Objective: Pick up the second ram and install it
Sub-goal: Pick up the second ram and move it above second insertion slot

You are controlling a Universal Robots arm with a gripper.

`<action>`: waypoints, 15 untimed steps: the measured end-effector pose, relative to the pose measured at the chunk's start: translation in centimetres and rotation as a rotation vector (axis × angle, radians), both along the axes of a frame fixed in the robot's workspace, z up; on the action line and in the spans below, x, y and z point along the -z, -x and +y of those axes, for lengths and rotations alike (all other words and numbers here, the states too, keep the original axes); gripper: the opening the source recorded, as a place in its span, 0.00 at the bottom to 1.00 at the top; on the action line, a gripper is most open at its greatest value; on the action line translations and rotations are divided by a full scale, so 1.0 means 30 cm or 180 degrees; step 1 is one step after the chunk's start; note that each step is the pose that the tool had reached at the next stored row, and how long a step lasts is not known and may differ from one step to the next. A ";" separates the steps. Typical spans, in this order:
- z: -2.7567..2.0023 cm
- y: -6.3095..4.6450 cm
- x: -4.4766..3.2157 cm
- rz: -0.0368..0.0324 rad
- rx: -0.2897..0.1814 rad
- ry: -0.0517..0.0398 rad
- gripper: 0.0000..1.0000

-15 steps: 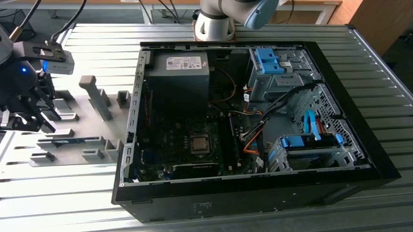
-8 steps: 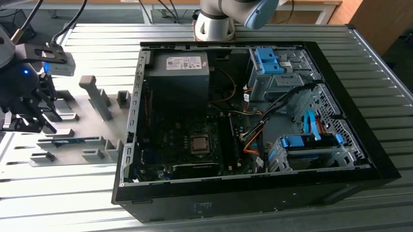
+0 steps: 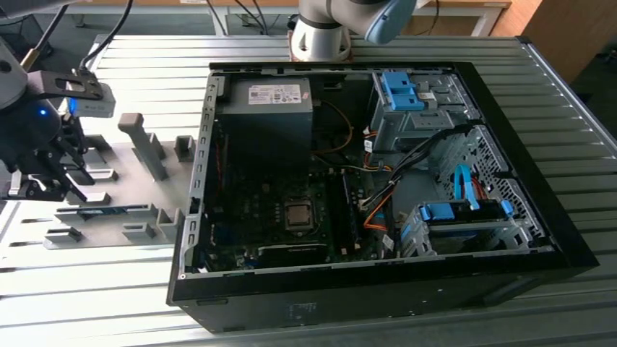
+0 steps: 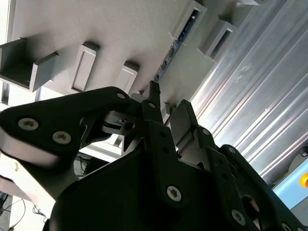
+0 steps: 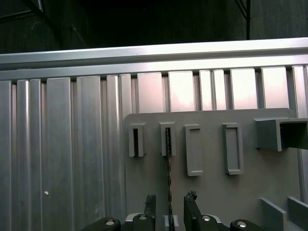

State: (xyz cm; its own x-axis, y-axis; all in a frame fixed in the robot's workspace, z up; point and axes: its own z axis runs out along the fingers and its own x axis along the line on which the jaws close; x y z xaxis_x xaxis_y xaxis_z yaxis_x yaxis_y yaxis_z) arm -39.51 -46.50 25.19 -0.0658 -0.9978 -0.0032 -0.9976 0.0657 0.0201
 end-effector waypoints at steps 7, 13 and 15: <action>-0.004 0.000 0.032 -0.0001 -0.0019 0.0001 0.36; -0.008 0.001 0.041 -0.0016 -0.0070 0.0001 0.36; -0.009 0.002 0.047 -0.0016 -0.0133 0.0001 0.36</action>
